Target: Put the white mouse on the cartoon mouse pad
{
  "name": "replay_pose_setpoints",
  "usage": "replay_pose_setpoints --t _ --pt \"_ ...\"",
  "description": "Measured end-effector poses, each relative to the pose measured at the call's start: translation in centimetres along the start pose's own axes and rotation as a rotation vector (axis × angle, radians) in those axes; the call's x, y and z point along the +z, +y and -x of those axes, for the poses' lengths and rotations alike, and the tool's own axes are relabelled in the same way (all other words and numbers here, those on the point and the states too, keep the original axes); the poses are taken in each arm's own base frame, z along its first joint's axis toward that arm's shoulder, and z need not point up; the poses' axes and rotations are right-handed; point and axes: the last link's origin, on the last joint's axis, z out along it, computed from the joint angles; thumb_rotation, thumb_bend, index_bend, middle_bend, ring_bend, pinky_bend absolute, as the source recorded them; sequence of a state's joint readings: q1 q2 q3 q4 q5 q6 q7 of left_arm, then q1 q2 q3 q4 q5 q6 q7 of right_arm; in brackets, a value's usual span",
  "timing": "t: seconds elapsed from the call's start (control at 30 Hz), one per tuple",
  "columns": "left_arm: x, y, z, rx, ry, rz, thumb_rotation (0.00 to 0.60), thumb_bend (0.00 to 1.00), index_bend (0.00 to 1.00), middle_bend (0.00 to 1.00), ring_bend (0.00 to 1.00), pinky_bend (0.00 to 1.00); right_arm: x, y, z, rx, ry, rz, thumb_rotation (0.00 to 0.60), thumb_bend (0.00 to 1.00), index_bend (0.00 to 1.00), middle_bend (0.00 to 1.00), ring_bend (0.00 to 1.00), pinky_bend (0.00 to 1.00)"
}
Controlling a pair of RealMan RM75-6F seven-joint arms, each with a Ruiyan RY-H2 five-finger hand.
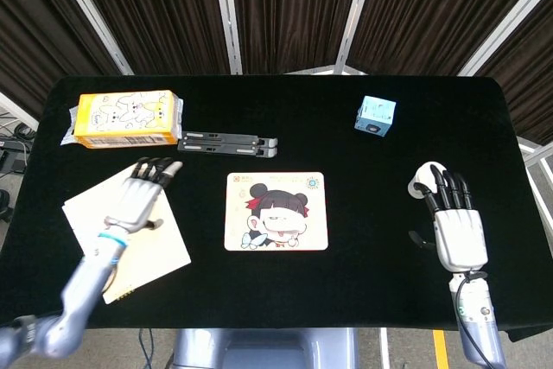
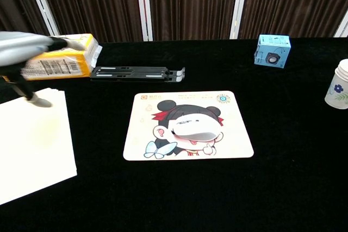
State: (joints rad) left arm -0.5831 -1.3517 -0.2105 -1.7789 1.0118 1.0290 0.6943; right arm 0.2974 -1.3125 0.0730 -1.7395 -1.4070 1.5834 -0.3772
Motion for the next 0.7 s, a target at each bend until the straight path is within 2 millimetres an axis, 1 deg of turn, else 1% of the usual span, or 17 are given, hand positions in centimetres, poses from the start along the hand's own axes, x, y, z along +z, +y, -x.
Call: replay_pose_setpoints --t 0.17,0.37,0.5,0.7 --pt "3.1 3.7 1.0 -0.006 -0.03 0.043 0.6 0.16 0.0 0.0 0.0 0.0 0.2 0.0 -0.5 0.019 0.024 0.006 0.6 0.08 0.2 0.0 0.0 0.0" --pt "6.0 7.7 1.6 -0.022 -0.056 0.103 0.6 0.16 0.0 0.0 0.0 0.0 0.4 0.3 -0.8 0.037 0.045 0.023 0.6 0.08 0.2 0.0 0.0 0.0" --pt "7.4 9.7 1.8 -0.048 -0.073 0.124 0.6 0.16 0.0 0.0 0.0 0.0 0.7 0.7 -1.0 0.055 0.066 0.041 0.6 0.09 0.2 0.0 0.0 0.0" --pt "8.5 12.6 1.6 -0.07 -0.091 0.16 0.6 0.16 0.0 0.0 0.0 0.0 1.1 1.4 -1.3 0.078 0.079 0.071 0.6 0.09 0.2 0.0 0.0 0.0"
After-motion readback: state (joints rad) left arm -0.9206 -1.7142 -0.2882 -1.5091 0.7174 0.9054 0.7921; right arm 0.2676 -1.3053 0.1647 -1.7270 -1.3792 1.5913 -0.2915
